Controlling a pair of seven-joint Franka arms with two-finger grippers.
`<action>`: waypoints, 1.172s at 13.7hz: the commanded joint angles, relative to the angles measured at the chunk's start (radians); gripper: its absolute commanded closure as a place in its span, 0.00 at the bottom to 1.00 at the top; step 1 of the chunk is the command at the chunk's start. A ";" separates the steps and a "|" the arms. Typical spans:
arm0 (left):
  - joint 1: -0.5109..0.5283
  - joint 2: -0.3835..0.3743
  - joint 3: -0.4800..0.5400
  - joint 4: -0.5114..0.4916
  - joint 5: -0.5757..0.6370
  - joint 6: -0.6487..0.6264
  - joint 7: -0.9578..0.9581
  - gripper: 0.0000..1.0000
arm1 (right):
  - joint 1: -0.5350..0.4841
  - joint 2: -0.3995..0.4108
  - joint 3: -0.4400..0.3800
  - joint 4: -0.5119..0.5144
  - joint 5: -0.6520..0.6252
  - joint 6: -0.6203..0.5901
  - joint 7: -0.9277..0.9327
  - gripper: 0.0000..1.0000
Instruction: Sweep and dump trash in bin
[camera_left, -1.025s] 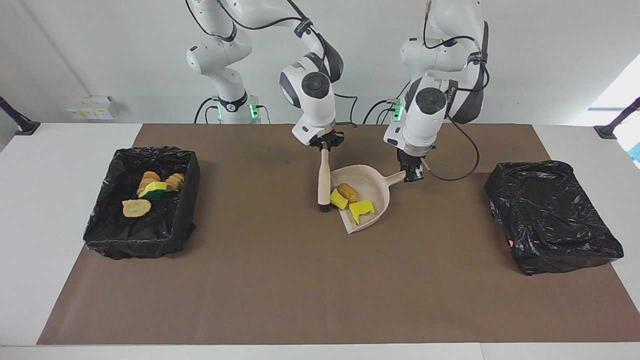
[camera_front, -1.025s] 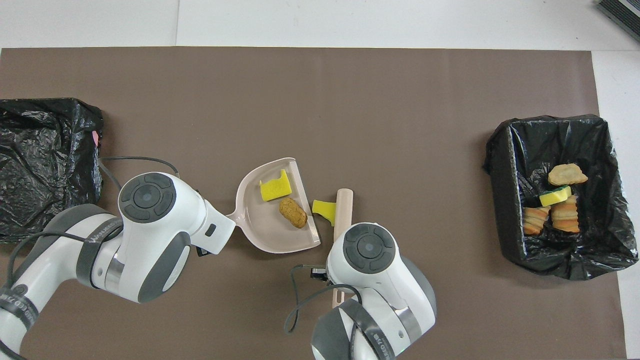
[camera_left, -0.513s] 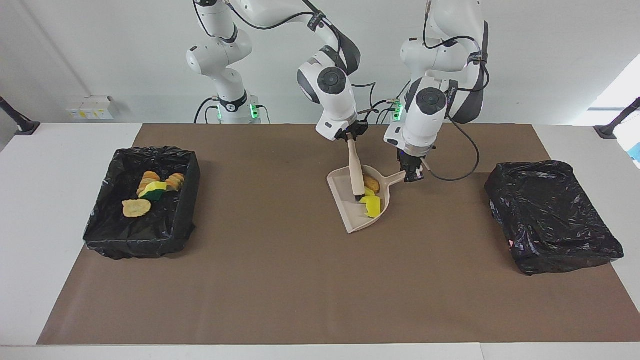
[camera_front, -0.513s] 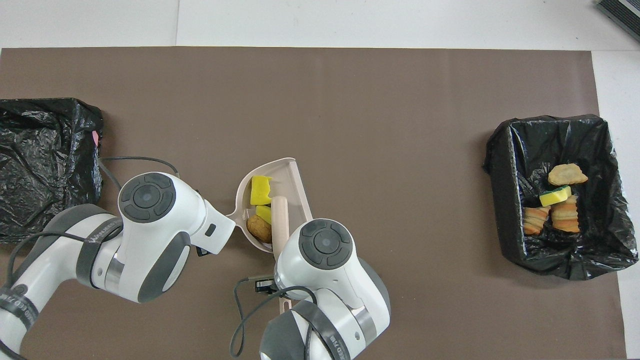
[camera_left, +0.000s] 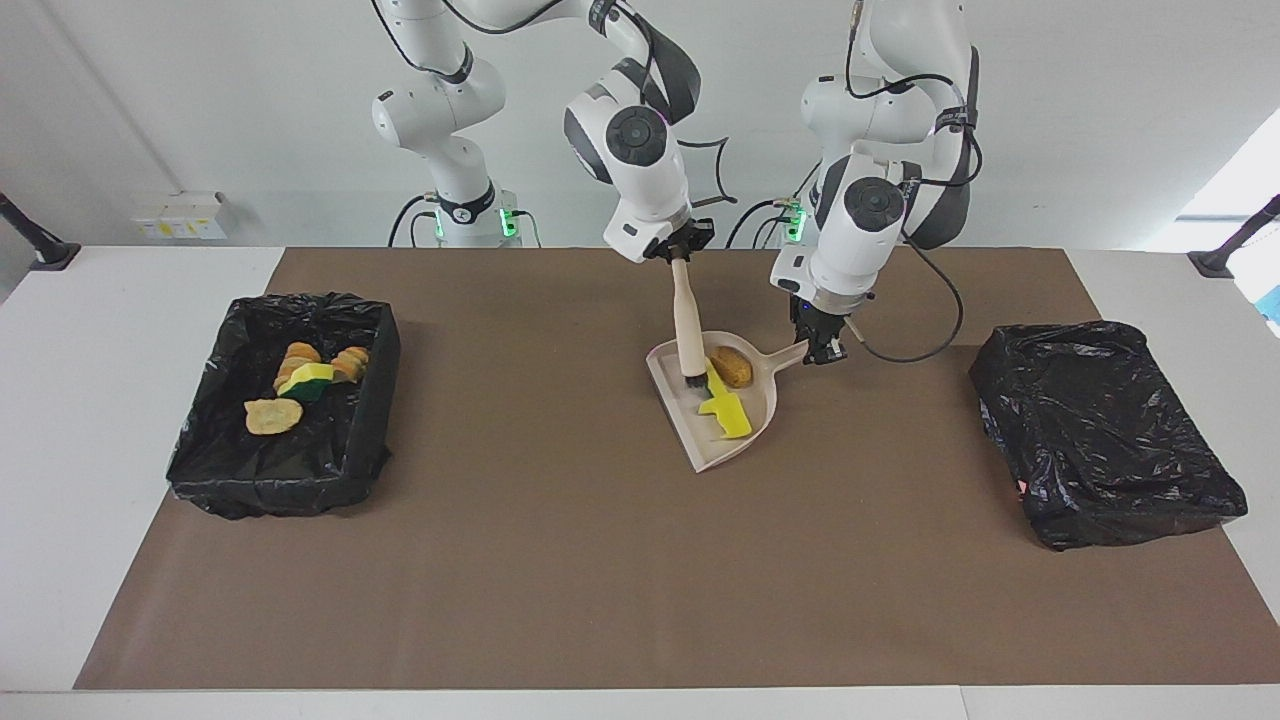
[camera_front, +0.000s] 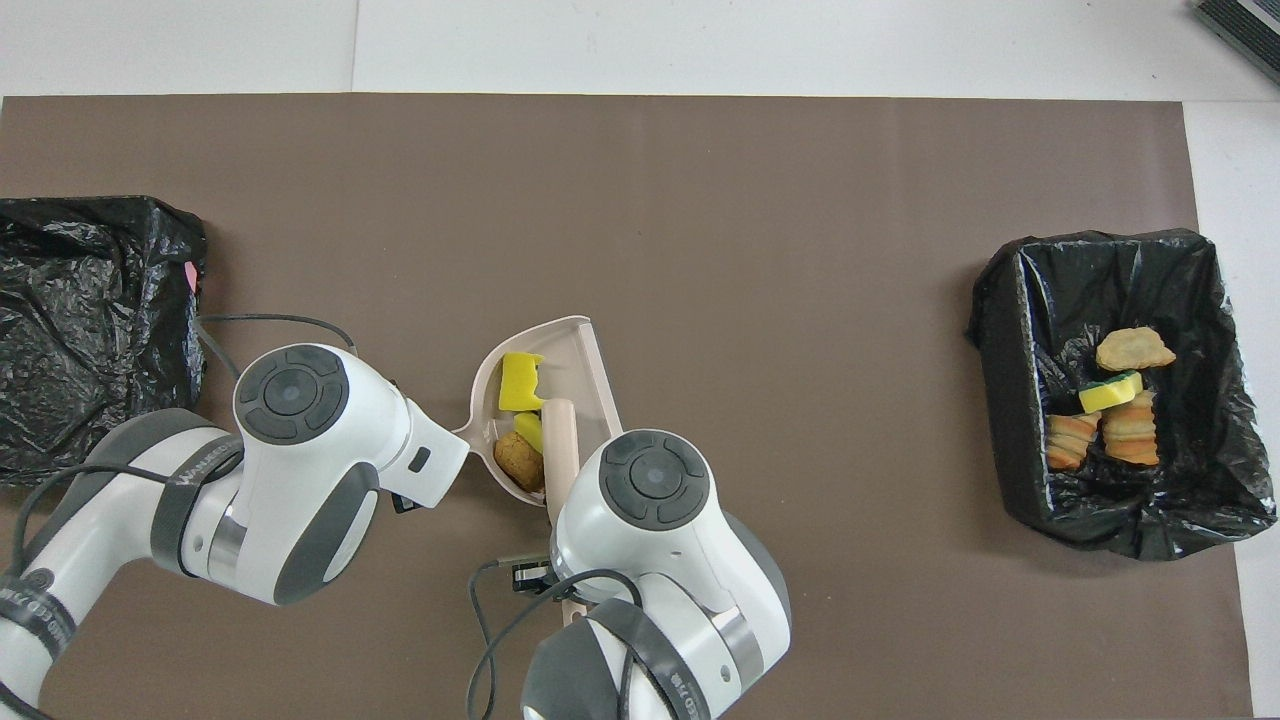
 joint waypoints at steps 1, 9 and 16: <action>0.025 -0.017 -0.004 -0.025 -0.044 0.033 -0.002 1.00 | -0.006 -0.063 0.006 -0.012 -0.134 -0.068 0.071 1.00; 0.041 -0.013 0.001 0.004 -0.071 0.047 -0.154 1.00 | 0.064 -0.173 0.018 -0.109 -0.145 -0.048 0.252 1.00; 0.086 -0.030 0.004 0.033 -0.070 0.026 -0.306 1.00 | 0.086 -0.203 0.020 -0.147 -0.147 -0.050 0.284 1.00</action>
